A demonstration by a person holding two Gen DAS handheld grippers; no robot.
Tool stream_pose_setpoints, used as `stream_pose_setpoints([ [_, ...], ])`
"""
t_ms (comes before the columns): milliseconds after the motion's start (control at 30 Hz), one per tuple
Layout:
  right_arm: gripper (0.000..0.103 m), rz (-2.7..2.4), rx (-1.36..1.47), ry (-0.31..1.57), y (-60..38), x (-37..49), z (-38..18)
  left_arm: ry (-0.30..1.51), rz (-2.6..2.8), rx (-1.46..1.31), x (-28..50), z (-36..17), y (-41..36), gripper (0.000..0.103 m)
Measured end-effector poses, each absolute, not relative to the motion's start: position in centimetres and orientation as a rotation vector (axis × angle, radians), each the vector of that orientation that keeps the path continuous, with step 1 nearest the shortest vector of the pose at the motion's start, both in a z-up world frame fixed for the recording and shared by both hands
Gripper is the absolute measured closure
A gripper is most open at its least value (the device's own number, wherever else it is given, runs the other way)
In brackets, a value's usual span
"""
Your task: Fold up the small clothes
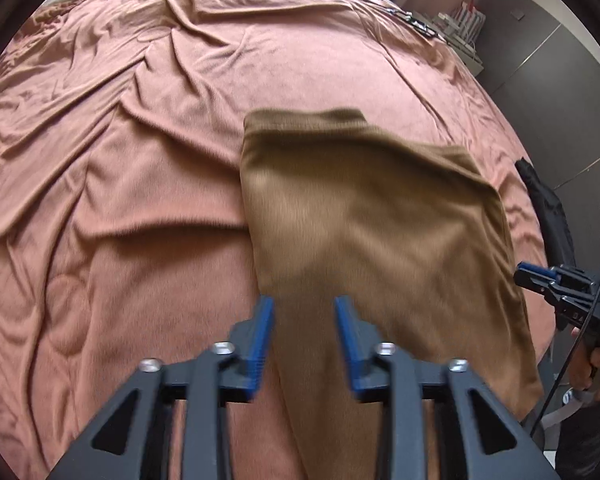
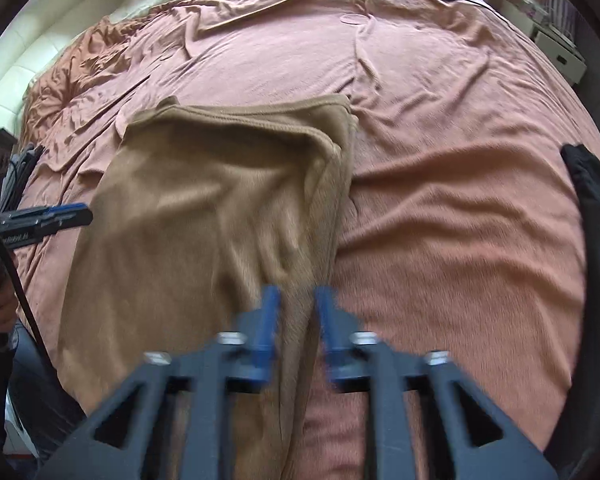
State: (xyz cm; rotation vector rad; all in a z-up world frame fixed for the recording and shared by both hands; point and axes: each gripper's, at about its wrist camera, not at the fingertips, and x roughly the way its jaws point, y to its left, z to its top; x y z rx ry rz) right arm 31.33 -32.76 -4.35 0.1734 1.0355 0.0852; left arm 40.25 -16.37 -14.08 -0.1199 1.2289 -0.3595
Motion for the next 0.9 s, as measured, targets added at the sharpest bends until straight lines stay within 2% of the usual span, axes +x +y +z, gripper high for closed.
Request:
stream_pose_setpoints([
  [33,0.055,0.074,0.153,1.039,-32.5,31.1,-4.5,1.222,-0.352,-0.113,39.8,-14.1,-16.3,0.055],
  [233,0.056,0.065,0.097,1.116,-31.9,29.9,-6.2,1.276,-0.347,-0.120,37.7,-15.9,-16.5,0.055],
  [333,0.063,0.095,0.151,1.131,-32.2,28.8,-6.6,1.275,-0.343,-0.115,36.5,-16.2,-16.5,0.055],
  [800,0.068,0.174,0.280,1.143,-33.5,23.4,-7.6,1.316,-0.371,-0.148,30.9,-16.2,-16.4,0.056],
  [900,0.075,0.192,0.306,1.148,-33.5,22.3,-7.8,1.325,-0.380,-0.171,29.8,-16.3,-15.9,0.056],
])
